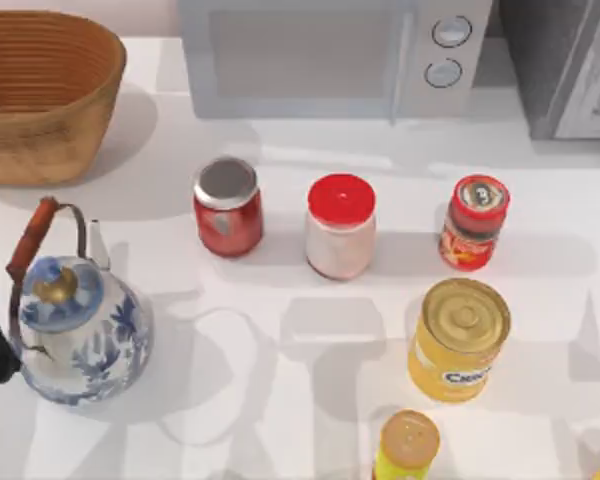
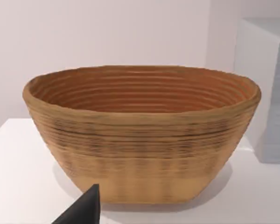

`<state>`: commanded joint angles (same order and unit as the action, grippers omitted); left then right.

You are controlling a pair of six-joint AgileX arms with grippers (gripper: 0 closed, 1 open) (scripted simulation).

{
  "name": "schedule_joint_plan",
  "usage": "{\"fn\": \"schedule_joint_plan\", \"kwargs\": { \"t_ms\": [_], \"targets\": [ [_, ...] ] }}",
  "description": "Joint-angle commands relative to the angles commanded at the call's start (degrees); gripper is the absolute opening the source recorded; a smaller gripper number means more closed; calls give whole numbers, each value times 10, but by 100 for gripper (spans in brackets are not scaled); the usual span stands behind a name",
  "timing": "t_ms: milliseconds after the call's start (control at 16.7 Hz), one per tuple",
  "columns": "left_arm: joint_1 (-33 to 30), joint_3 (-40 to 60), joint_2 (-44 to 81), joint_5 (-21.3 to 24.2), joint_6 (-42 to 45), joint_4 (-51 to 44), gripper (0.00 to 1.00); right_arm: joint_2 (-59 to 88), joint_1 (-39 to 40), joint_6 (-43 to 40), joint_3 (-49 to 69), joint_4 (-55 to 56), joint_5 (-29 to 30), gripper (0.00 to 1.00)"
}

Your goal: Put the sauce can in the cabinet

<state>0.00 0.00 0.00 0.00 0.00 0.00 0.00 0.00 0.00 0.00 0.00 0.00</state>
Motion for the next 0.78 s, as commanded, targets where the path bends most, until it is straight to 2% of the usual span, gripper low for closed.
{"fn": "schedule_joint_plan", "kwargs": {
  "t_ms": [180,360,540,780],
  "targets": [
    [0,0,0,0,0,0,100,5,0,0,2,3,-4,100],
    [0,0,0,0,0,0,100,55,-4,-4,24,28,-40,100],
    [0,0,0,0,0,0,100,162,-10,-13,71,82,-112,100],
    [0,0,0,0,0,0,100,382,-18,-29,165,190,-247,100]
  ]
}}
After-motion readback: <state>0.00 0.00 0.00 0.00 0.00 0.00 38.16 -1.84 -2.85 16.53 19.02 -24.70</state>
